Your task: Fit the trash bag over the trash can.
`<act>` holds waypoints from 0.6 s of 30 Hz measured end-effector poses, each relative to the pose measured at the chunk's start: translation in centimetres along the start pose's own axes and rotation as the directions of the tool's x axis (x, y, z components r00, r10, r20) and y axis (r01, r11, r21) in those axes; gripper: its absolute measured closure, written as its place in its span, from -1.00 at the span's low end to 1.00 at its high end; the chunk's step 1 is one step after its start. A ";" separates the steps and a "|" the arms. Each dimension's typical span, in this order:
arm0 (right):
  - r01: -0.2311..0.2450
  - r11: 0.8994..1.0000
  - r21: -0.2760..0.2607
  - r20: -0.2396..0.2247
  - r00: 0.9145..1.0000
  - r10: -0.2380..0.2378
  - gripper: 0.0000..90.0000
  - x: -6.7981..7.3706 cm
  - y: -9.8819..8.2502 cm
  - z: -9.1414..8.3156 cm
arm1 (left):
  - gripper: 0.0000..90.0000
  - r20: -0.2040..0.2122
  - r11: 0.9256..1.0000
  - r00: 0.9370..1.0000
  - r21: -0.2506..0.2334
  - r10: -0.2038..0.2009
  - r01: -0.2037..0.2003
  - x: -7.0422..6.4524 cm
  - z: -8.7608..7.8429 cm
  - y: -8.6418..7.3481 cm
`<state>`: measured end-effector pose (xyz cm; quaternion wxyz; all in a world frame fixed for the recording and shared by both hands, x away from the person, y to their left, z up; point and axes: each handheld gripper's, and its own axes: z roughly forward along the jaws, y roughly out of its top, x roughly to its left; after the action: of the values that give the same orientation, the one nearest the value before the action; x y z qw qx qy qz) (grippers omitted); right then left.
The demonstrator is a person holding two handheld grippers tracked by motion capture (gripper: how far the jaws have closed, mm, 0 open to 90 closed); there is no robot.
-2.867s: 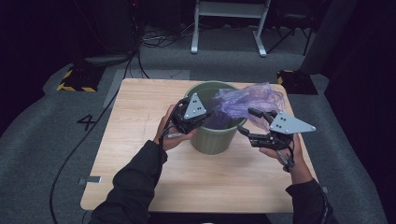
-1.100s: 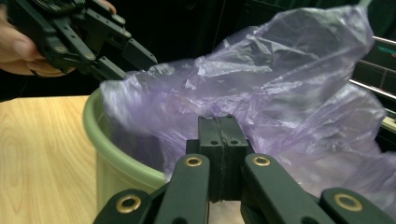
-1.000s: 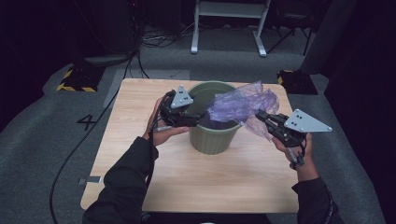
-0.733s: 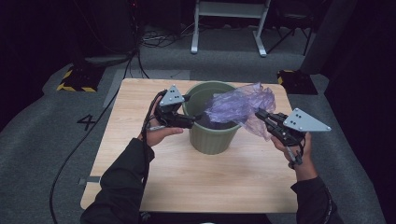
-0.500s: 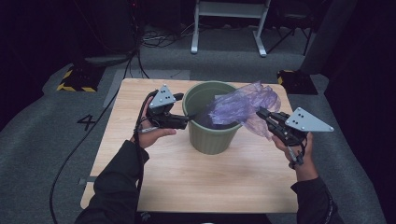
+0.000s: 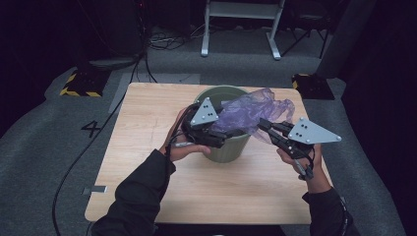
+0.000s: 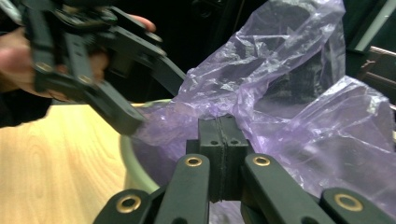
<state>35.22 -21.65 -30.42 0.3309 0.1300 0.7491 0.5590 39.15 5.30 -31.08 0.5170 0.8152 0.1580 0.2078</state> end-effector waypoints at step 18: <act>0.008 1.000 0.017 -0.108 0.994 -0.006 0.75 2.8 -0.6 -0.2 | 0.96 -0.040 0.999 0.998 0.007 0.039 -0.039 0.7 -0.8 -1.6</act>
<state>33.11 -20.47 -31.87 0.2910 0.0997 0.7710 0.5576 39.24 6.93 -32.13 0.5069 0.8155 0.1530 0.2336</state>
